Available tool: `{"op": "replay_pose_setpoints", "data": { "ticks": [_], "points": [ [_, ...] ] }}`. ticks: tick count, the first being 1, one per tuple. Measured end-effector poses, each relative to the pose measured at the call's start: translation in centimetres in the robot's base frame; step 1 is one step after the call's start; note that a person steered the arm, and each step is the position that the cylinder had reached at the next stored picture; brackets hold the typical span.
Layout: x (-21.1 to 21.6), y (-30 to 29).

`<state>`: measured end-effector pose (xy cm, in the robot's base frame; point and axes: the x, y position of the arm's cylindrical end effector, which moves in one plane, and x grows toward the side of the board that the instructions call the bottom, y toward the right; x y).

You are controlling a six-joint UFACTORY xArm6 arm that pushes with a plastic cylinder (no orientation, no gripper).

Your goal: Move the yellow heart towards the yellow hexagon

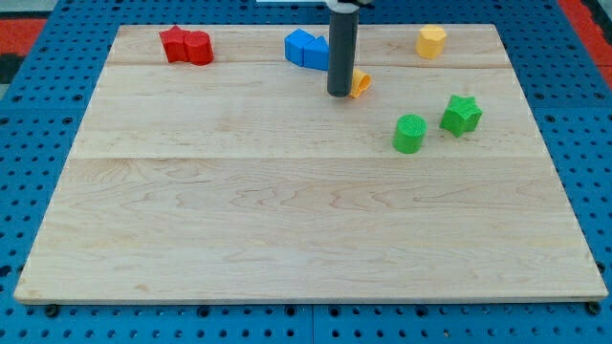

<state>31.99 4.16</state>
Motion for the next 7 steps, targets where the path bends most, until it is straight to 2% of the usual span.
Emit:
{"op": "replay_pose_setpoints", "data": {
  "ticks": [1, 3, 5, 6, 7],
  "points": [
    [-0.9, -0.9],
    [-2.1, 4.8],
    [1.7, 5.9],
    [1.0, 9.5],
    [-1.8, 13.4]
  ]
}}
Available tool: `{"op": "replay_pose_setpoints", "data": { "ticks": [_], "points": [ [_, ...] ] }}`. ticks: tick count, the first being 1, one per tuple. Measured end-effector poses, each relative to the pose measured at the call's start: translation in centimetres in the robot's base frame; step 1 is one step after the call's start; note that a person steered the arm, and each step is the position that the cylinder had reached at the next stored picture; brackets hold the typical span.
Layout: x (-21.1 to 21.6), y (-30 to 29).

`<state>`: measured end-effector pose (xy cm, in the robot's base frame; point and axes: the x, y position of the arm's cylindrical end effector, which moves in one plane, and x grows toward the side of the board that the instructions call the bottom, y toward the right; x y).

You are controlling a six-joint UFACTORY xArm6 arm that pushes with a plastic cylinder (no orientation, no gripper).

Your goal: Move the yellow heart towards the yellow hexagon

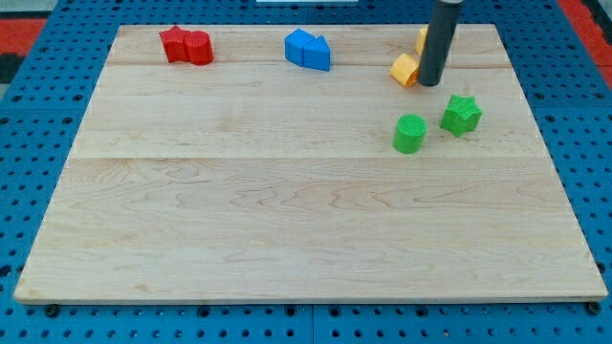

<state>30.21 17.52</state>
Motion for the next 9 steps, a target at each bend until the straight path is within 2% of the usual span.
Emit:
{"op": "replay_pose_setpoints", "data": {
  "ticks": [1, 2, 4, 5, 8, 9],
  "points": [
    [-1.0, 1.3],
    [1.4, -0.7],
    [0.6, -7.6],
    [-0.4, -7.6],
    [-2.9, -2.8],
    [-1.6, -2.5]
  ]
}}
